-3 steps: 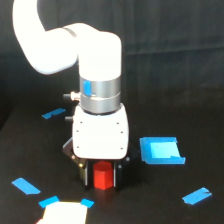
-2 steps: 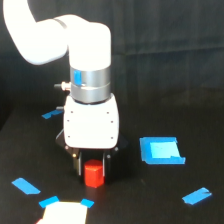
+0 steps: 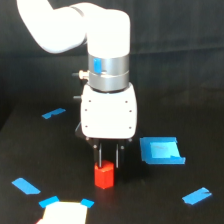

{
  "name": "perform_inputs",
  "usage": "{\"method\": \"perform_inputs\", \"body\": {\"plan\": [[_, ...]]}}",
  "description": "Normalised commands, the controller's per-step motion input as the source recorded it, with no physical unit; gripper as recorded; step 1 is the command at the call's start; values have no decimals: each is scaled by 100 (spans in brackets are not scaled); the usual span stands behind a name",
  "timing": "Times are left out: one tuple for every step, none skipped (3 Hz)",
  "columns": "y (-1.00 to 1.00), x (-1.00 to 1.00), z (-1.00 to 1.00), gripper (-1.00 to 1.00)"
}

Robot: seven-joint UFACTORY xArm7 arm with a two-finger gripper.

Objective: Pick up the red object from the table

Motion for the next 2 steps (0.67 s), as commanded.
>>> {"method": "perform_inputs", "body": {"plan": [[-67,26,-100,100],[100,-100,100,-99]]}}
